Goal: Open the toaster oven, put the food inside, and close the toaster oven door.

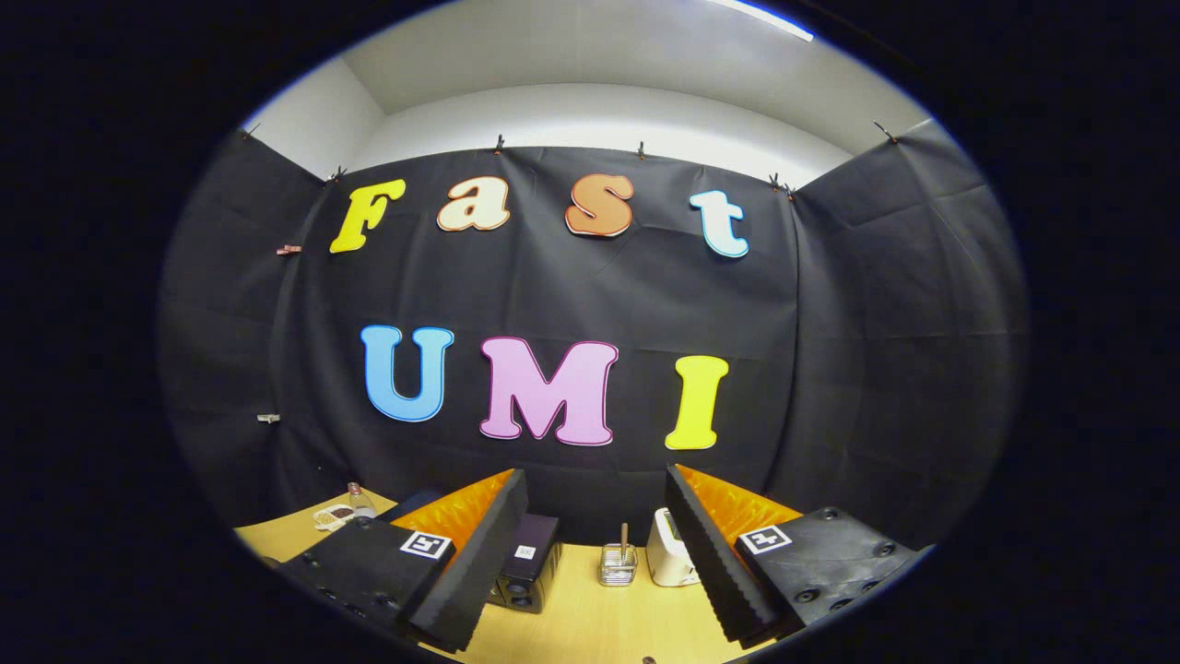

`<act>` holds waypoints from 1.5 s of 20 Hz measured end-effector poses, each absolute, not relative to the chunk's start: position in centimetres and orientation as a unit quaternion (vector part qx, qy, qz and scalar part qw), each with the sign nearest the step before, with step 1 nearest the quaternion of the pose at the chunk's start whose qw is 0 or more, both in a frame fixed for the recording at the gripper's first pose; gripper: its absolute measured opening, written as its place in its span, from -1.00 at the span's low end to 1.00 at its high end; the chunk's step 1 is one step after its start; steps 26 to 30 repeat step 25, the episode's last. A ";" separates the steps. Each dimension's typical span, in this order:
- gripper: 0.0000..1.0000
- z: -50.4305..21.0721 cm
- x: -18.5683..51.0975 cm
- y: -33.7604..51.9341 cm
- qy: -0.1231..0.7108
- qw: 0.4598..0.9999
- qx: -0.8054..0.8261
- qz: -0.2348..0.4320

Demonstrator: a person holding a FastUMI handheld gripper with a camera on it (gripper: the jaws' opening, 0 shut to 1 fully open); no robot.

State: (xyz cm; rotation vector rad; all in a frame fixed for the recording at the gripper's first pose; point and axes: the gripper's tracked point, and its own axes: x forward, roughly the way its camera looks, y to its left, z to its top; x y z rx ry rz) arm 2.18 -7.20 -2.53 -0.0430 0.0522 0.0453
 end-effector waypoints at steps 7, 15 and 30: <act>0.94 -2.2 1.8 -6.9 0.026 0.999 0.000 0.031; 0.94 -1.9 1.6 -6.7 0.027 0.999 -0.002 0.036; 0.94 -2.6 1.8 -6.5 0.039 0.998 0.005 0.041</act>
